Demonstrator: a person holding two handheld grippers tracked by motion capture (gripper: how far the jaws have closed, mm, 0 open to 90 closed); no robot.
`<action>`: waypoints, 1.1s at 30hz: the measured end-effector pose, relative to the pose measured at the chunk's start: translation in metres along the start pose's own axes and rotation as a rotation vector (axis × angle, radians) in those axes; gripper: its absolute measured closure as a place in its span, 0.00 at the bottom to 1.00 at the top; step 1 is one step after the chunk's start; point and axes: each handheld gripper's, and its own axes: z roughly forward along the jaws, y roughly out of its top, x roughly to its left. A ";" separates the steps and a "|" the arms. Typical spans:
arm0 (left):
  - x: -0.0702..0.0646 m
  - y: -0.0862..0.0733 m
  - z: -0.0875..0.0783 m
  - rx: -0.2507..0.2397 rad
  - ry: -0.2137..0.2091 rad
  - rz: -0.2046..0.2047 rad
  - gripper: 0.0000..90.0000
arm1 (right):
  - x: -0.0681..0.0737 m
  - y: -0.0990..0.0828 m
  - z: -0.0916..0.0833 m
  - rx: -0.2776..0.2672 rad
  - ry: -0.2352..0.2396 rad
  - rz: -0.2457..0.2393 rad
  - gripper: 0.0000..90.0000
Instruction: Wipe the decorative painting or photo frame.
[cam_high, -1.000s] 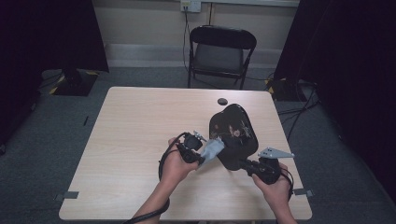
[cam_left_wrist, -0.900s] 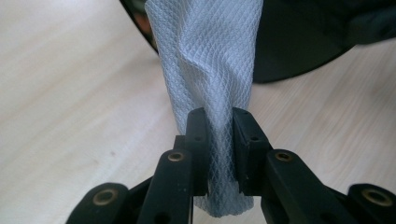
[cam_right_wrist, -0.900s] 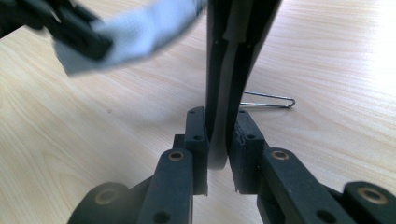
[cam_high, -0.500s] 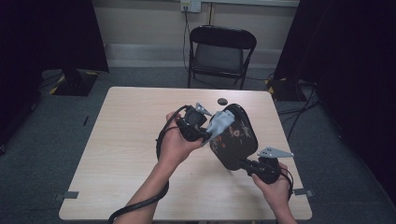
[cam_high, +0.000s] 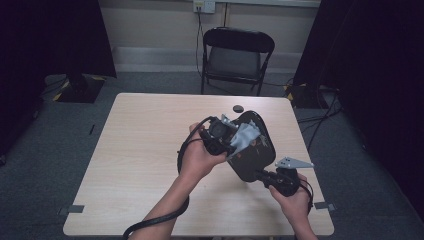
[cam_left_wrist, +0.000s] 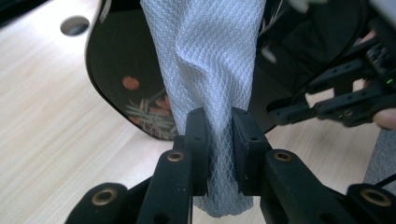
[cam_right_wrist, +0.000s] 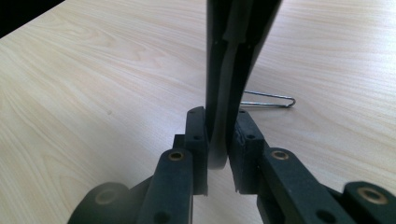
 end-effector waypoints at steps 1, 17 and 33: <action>0.000 -0.002 0.002 0.004 0.006 0.000 0.87 | 0.000 0.000 0.000 0.000 0.000 0.000 0.88; 0.005 -0.052 0.052 0.102 -0.013 -0.053 0.87 | 0.000 0.000 0.000 0.001 -0.001 -0.002 0.88; 0.005 -0.089 0.091 0.197 -0.026 -0.089 0.87 | 0.001 0.000 0.000 0.002 -0.002 -0.001 0.88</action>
